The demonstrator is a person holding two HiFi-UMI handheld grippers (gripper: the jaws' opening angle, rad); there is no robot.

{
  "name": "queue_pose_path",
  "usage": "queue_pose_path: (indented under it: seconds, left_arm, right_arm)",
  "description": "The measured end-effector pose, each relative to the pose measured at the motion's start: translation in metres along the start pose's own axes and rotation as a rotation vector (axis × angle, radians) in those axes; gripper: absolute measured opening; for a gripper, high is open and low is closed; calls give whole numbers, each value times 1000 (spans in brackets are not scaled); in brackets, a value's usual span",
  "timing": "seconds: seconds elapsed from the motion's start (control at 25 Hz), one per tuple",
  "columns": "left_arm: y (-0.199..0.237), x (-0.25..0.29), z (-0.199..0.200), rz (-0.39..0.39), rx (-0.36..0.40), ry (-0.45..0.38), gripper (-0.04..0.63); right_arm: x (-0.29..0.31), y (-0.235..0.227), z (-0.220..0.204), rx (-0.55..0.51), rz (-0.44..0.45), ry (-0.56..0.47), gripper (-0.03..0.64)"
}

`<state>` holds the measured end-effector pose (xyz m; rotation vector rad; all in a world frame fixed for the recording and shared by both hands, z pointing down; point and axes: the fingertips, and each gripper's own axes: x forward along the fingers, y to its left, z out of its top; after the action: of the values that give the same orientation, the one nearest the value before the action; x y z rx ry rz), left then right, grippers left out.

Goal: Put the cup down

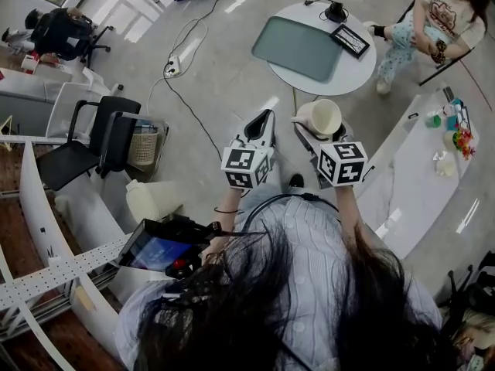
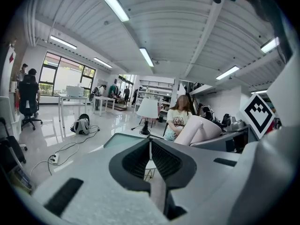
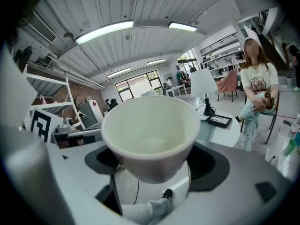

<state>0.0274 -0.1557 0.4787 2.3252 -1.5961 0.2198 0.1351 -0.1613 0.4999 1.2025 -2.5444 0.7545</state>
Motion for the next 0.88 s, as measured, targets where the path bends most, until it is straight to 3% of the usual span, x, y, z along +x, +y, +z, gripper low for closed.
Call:
queue_pose_path:
  seconds: [0.88]
  left_arm:
    - [89, 126, 46, -94, -16, 26, 20]
  right_arm:
    - [122, -46, 63, 51, -74, 18, 420]
